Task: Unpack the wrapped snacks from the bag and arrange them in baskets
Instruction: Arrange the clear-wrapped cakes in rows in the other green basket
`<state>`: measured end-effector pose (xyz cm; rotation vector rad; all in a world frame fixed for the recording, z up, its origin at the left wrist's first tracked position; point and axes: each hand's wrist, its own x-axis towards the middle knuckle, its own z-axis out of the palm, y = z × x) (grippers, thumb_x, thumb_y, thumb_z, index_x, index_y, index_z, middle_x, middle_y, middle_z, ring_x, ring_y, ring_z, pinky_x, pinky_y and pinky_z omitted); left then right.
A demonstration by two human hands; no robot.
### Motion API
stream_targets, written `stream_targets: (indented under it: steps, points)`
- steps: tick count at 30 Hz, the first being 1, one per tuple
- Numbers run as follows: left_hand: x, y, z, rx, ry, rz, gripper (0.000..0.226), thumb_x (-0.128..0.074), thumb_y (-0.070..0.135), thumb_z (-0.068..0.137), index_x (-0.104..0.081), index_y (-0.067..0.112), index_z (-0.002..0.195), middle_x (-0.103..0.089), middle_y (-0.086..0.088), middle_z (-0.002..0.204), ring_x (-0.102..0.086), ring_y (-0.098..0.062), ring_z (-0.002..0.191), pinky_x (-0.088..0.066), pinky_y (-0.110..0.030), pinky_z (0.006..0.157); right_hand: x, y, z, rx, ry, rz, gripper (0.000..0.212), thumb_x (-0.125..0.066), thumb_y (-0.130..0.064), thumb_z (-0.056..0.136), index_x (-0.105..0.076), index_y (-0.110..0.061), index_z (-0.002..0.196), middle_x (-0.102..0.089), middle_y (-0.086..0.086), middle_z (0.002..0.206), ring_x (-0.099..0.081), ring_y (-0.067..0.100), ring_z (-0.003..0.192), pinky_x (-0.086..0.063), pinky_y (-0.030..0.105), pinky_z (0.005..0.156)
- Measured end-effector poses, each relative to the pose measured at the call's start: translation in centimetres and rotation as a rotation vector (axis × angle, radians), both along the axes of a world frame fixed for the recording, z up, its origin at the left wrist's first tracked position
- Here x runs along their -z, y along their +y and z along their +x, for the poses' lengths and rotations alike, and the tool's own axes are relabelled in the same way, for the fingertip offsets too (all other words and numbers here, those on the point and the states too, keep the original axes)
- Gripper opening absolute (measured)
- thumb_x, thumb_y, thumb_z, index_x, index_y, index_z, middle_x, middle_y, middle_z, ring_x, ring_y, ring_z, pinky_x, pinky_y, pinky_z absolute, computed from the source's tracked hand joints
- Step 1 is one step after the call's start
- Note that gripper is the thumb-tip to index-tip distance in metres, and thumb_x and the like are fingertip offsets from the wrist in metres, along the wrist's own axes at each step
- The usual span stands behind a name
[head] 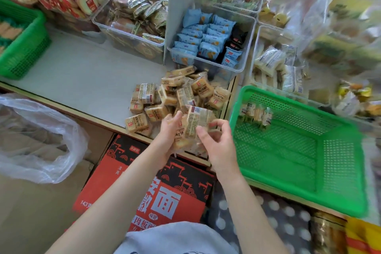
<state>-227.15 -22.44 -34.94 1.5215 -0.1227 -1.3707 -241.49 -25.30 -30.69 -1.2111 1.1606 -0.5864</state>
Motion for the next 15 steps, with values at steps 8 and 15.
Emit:
stream_targets:
  steps: [8,15]
  points:
    - [-3.8,-3.7,-7.5,0.131,0.024,-0.224,0.091,-0.074,0.046,0.062,-0.044,0.012,0.14,-0.064,-0.016,0.121,-0.067,-0.03,0.102,-0.058,-0.043,0.083,-0.8,-1.2,-5.9,0.15,0.12,-0.255,0.025,-0.071,-0.045,0.088,-0.057,-0.041,0.109,-0.05,0.0,0.111,-0.052,0.012,0.104,-0.045,0.026,0.089]
    - [-4.5,-7.8,-16.0,0.117,0.095,-0.3,0.089,-0.071,0.046,0.066,-0.041,0.011,0.142,-0.064,-0.019,0.125,-0.064,-0.036,0.11,-0.055,-0.045,0.09,-0.6,-3.1,-10.7,0.424,-0.265,0.267,0.129,-0.078,-0.08,0.048,-0.018,-0.038,0.153,-0.056,-0.009,0.129,-0.058,0.009,0.118,-0.044,0.047,0.109]
